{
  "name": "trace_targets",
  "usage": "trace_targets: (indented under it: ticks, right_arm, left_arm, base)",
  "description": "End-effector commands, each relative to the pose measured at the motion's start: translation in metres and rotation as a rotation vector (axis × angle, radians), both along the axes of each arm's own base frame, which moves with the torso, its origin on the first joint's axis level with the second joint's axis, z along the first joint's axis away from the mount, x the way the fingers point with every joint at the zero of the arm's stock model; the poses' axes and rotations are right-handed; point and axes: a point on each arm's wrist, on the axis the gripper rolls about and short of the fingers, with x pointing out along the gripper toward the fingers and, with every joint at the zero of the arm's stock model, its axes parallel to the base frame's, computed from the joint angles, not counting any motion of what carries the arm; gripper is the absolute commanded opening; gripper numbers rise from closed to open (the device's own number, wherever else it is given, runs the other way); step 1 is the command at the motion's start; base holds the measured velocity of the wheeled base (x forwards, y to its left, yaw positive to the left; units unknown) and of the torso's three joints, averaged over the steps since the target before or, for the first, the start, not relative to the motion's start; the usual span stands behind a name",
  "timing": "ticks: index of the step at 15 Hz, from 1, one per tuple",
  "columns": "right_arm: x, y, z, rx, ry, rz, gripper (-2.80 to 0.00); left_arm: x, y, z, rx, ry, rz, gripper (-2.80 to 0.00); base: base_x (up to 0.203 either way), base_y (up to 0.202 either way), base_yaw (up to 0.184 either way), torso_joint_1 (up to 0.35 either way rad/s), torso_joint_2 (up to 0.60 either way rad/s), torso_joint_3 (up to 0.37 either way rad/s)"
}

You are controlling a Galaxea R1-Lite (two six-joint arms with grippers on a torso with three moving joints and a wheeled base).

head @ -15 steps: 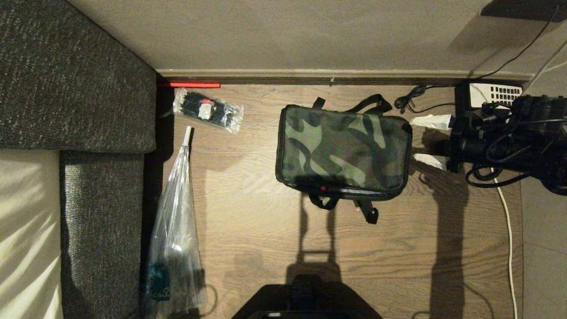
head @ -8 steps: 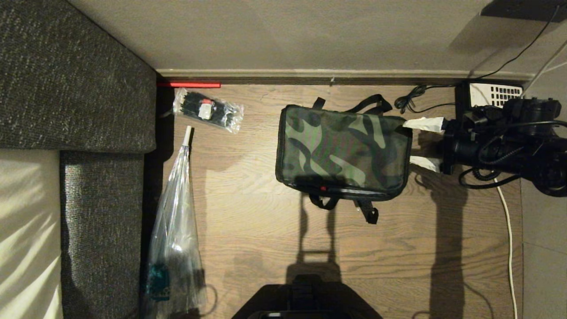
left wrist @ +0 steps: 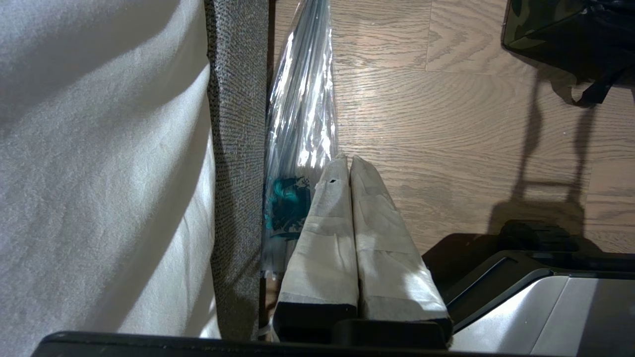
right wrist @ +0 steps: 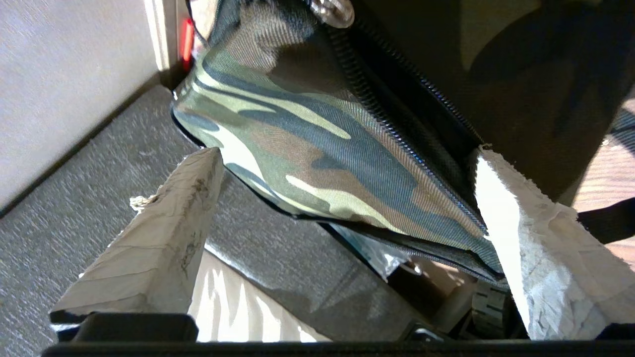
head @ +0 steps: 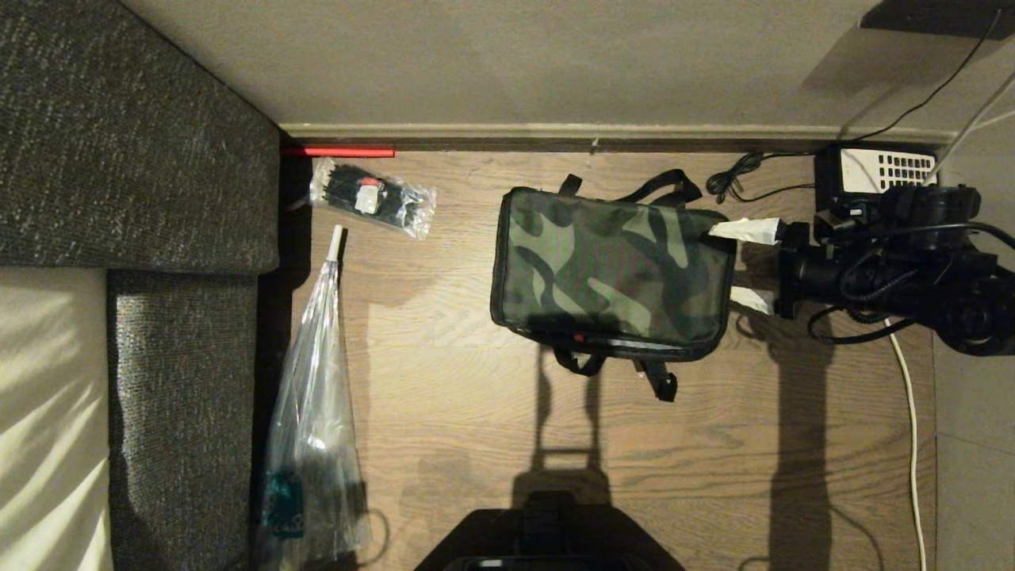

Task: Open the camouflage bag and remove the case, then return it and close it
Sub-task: Open the top of the storage box

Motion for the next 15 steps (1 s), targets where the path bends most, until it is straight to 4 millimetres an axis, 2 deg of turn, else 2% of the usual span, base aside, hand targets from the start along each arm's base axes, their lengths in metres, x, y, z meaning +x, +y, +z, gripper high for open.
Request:
trace_targets:
  ticks: [1, 4, 15]
  right_arm:
    - [0.001, 0.004, 0.001, 0.007, 0.001, 0.013, 0.00]
    - [0.000, 0.005, 0.005, 0.050, 0.030, 0.006, 0.00]
    - [-0.008, 0.005, 0.039, 0.134, 0.002, -0.010, 0.00]
  left_arm:
    - [0.000, 0.000, 0.000, -0.001, 0.000, 0.000, -2.80]
    - [0.000, 0.000, 0.000, -0.001, 0.000, 0.000, -2.80]
    - [0.000, 0.000, 0.000, 0.000, 0.000, 0.000, -2.80]
  base:
    - [0.000, 0.000, 0.000, 0.000, 0.00, 0.000]
    - [0.000, 0.000, 0.000, 0.000, 0.00, 0.000]
    - [0.000, 0.000, 0.000, 0.000, 0.00, 0.000]
